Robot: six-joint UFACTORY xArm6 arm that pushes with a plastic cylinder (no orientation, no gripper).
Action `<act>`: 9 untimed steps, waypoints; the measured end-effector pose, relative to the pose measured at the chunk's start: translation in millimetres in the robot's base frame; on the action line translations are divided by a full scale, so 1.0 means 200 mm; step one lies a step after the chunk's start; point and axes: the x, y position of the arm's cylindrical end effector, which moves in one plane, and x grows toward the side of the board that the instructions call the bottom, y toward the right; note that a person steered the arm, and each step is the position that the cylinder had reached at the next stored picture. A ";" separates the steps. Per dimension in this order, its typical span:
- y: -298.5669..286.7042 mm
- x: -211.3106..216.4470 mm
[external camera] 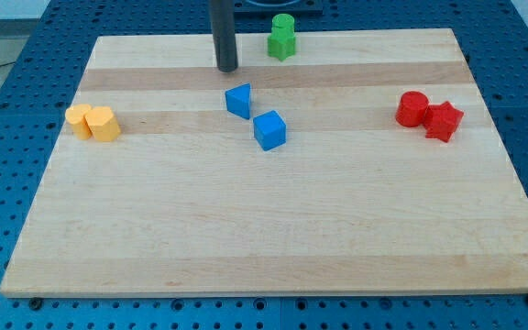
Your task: Move the blue triangle right to the blue cube
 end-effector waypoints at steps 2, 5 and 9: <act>-0.01 -0.15; 0.51 0.64; 0.58 0.57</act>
